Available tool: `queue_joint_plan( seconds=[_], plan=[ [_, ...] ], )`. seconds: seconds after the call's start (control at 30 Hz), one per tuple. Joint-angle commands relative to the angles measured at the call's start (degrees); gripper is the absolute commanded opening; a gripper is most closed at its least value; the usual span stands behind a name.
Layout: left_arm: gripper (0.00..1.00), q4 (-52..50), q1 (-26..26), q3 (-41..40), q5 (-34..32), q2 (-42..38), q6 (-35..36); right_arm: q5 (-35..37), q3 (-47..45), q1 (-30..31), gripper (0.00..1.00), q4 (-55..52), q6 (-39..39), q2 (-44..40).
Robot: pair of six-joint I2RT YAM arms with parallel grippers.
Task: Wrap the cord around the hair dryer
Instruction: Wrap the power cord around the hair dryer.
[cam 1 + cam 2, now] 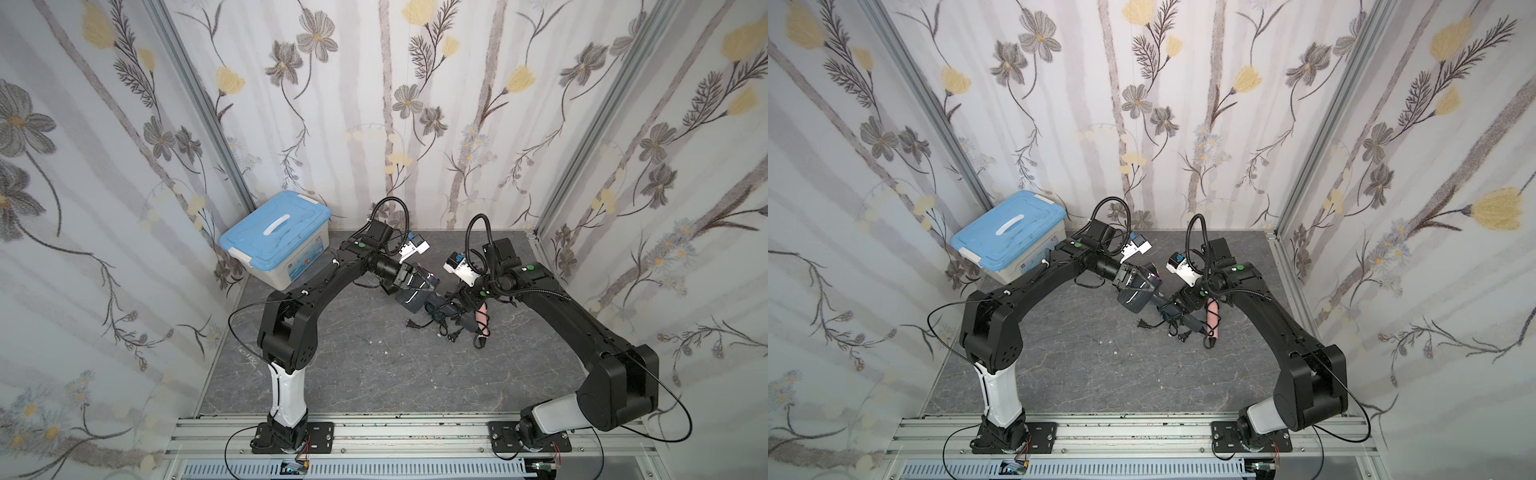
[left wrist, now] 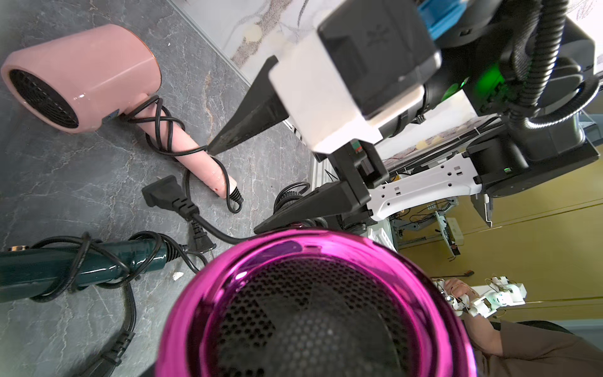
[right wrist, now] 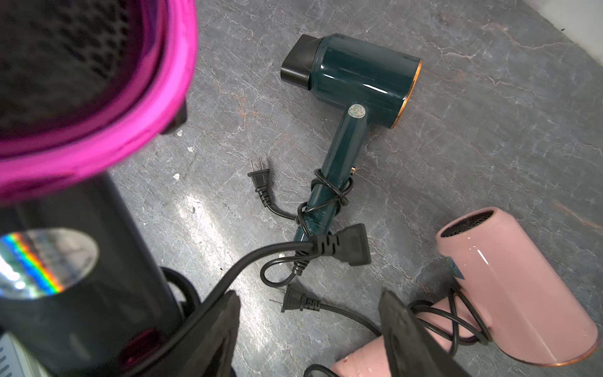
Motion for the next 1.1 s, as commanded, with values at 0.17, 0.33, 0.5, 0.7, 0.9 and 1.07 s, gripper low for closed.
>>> queue_joint_plan(
  seconds=[0.17, 0.33, 0.5, 0.7, 0.9, 1.07],
  plan=[
    [0.0, 0.7, 0.6, 1.7, 3.2, -0.5, 1.7, -0.2, -0.1, -0.7, 0.77, -0.5, 2.3, -4.8],
    [0.0, 0.9, 0.7, 1.9, 3.4, -1.6, 1.5, -0.7, 0.6, -2.5, 0.79, 0.7, 3.3, -8.6],
    [0.0, 0.9, 0.8, 2.7, 3.9, -2.8, 0.9, -5.7, -1.7, -8.5, 0.8, 5.4, 5.8, -14.3],
    [0.0, 0.3, 1.3, 3.4, 3.3, -4.4, 0.8, -14.0, -7.4, -15.8, 0.83, 10.8, 8.2, -21.2],
    [0.0, -0.9, 1.4, 4.1, 2.6, -4.9, 1.2, -18.9, -11.1, -12.7, 0.86, 13.7, 8.2, -25.8],
    [0.0, -1.8, 1.4, 4.4, 2.2, -5.2, 1.6, -18.2, -9.6, -7.0, 0.95, 15.6, 9.1, -23.3]
  ],
)
